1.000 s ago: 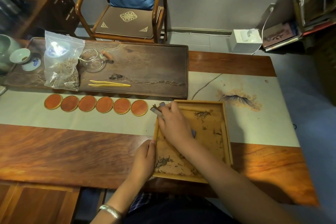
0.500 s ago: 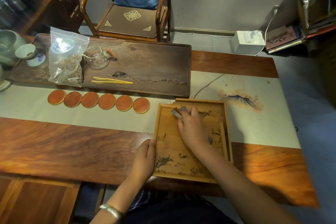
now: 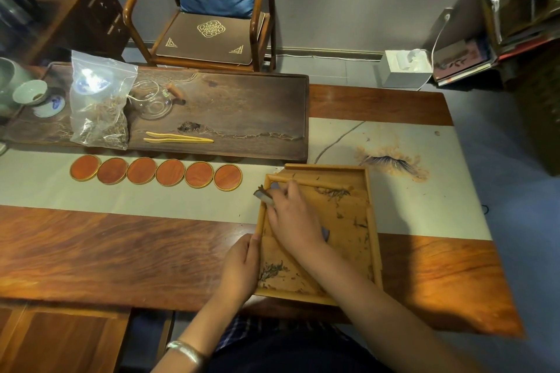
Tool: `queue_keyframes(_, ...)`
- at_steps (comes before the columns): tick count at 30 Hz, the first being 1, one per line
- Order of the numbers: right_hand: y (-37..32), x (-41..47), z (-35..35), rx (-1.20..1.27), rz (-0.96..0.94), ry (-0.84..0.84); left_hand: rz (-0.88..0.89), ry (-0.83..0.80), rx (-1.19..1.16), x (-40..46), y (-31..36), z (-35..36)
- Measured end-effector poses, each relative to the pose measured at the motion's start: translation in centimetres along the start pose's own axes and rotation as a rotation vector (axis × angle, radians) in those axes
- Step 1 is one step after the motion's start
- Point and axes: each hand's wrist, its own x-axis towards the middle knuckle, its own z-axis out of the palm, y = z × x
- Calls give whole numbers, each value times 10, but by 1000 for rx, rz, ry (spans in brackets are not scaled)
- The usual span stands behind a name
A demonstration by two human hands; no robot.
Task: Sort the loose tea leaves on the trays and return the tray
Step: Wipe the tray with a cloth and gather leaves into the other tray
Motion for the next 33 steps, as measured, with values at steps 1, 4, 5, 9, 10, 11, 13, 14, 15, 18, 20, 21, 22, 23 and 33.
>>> queue_keyframes(1, 0, 0, 2, -11, -4, -12, 3, 2, -2, 0, 0, 0)
queue_keyframes(4, 7, -1, 4, -37, -3, -15, 16, 10, 14, -2, 1, -1)
queue_keyframes(5, 12, -1, 4, -40, 7, -14, 22, 6, 23, -3, 0, -1)
queue_keyframes(9, 37, -6, 2, -61, 64, 1, 15, -20, 9, -5, -3, -1)
queue_keyframes(10, 44, -7, 1, -70, 81, 1, 5, -18, 2, -6, -4, -1)
queue_keyframes(11, 50, -8, -1, -80, 98, -1, -3, -11, 2, -5, -4, -2)
queue_keyframes(13, 63, -11, -4, -101, 131, 4, -5, 17, 15, -4, -4, -2)
queue_keyframes(14, 70, -12, -6, -109, 148, 8, -4, 32, 22, -3, -4, -3)
queue_keyframes(15, 75, -13, -8, -114, 165, 11, -4, 39, 29, -2, -4, -3)
queue_keyframes(18, 85, -14, -13, -111, 182, 14, -4, 33, 38, 1, -4, -4)
queue_keyframes(20, 81, -14, -15, -67, 152, 41, -5, 34, 52, 3, -3, -3)
queue_keyframes(21, 76, -14, -16, -31, 119, 55, -4, 33, 60, 4, -2, -3)
queue_keyframes(22, 69, -13, -17, 5, 75, 59, -1, 30, 64, 5, 0, -3)
queue_keyframes(23, 61, -13, -16, 32, 26, 48, 1, 27, 65, 6, 2, -3)
queue_keyframes(33, 32, 0, -13, 43, -262, -133, -6, 5, 16, 5, 6, -5)
